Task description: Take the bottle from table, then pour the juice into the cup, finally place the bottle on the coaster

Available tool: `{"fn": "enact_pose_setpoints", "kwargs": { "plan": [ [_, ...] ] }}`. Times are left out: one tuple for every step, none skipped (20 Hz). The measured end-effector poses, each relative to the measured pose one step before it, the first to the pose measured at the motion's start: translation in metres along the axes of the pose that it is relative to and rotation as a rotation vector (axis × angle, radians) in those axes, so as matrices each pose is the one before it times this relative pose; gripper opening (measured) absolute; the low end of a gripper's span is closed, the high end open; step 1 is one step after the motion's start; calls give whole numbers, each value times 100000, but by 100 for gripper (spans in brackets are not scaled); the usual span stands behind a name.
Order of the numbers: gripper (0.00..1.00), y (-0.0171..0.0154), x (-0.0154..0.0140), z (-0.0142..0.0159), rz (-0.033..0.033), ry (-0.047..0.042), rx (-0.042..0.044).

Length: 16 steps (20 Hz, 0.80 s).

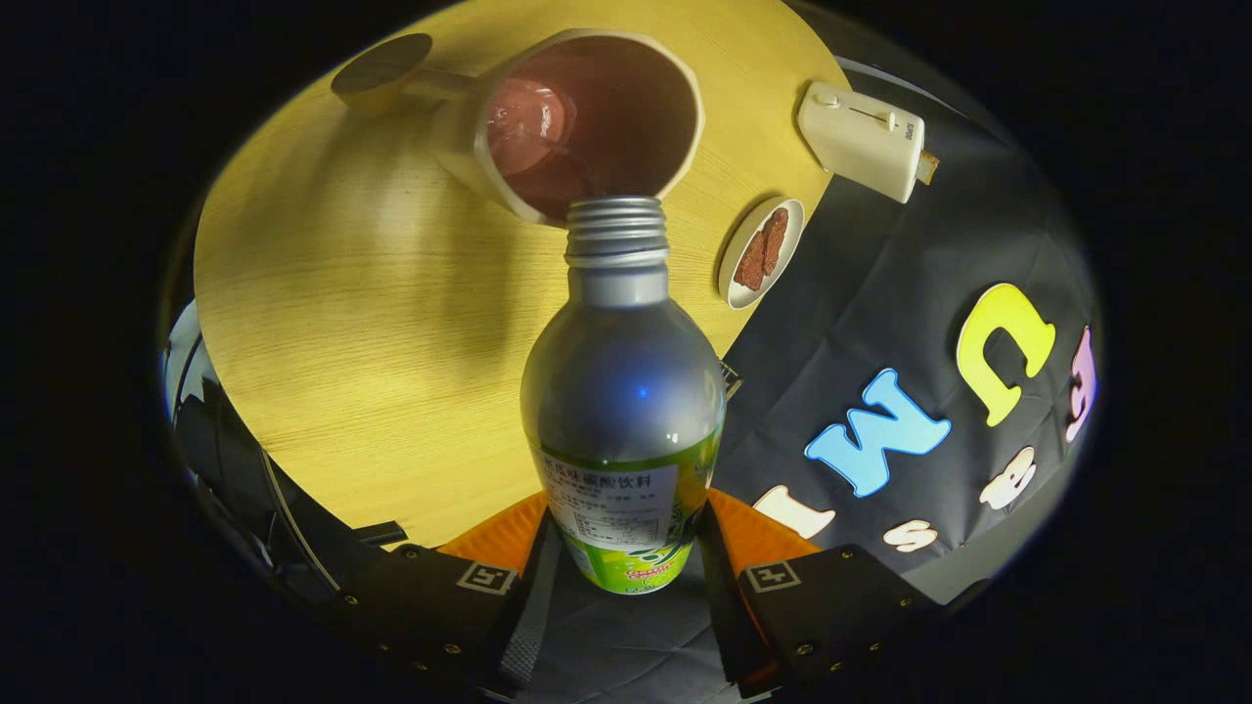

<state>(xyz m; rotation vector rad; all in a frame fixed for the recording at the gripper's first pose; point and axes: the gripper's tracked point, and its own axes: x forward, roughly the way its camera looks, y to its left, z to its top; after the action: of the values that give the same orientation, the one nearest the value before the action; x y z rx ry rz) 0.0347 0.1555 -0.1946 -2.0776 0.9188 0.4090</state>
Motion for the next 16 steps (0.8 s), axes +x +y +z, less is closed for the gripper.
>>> {"fn": "enact_pose_setpoints", "kwargs": {
  "plan": [
    [70, -170, 99, -41, -512, 337, -934],
    [70, -252, -75, 18, -598, 109, -910],
    [70, 39, -71, 30, 166, -62, -333],
    [70, -138, -16, 115, -59, -156, -219],
    [70, -142, -75, 82, -278, 18, -611],
    [70, -224, -23, -38, -500, 253, -1140],
    [70, -359, -42, 131, -1241, 410, -1485],
    [70, -181, -118, 99, -923, 78, -1203],
    [70, -12, -16, -97, -416, 421, -601],
    [70, -96, 20, 14, -440, 461, -317],
    [70, -173, -63, -117, -782, 952, -418],
    [70, -297, -59, -75, -971, 413, -582],
    [70, -55, -5, 87, -245, -543, -623],
    [70, 138, 63, 43, 332, -489, -171],
    [70, -65, 63, -143, -30, 293, -434],
    [70, -145, 91, 28, -492, 229, -568]
  ]
}}
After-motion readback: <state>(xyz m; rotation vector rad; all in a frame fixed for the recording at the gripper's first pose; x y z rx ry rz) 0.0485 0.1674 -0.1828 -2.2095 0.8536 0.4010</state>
